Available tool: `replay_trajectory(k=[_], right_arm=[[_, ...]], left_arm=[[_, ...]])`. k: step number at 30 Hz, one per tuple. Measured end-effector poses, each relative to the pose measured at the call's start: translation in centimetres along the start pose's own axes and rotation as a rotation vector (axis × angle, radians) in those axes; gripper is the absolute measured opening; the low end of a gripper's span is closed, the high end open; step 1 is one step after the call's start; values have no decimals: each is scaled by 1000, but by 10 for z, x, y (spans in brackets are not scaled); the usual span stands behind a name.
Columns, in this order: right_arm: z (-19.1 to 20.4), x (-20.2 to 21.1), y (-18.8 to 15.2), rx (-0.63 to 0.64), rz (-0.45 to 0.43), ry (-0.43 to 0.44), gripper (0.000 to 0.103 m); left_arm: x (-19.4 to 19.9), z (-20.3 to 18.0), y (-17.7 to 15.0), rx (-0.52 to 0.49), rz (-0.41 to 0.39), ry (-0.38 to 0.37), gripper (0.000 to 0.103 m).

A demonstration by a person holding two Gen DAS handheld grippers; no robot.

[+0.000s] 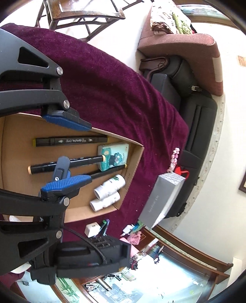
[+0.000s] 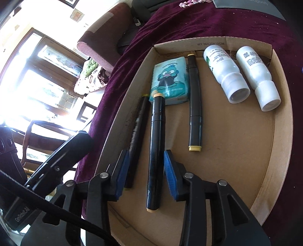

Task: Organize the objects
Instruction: 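Lower both markers into the tray and open both tools, then move both tools back toward the white charger and black packet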

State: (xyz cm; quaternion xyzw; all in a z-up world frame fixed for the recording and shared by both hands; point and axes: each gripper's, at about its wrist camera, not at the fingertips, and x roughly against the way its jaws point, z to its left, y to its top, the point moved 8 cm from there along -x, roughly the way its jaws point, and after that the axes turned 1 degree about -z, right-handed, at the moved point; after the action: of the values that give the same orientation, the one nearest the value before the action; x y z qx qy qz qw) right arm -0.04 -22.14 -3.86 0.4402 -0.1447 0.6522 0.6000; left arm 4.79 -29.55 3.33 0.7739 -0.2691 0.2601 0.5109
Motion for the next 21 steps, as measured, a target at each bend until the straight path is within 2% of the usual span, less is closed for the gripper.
replay_trajectory(k=[7,11,14,17,21], right_arm=[[9,0,-3,15,5,25,41],[11,5,-4,15,-3,36,50],[12,13,-5,17,-23,37,53],[4,26,-8,-2,-50,50,62],[-12,49,-12,-40,-97,66,63]], left_arm=[[11,-10,-2,-20,-11,6,47],[14,-19,-5,-30,-12,13,51],[19,-30,-6,-45,-18,13,54],[20,-43,-11,-66,-15,8,56],[18,-67,-20,-94,5,-10,56]])
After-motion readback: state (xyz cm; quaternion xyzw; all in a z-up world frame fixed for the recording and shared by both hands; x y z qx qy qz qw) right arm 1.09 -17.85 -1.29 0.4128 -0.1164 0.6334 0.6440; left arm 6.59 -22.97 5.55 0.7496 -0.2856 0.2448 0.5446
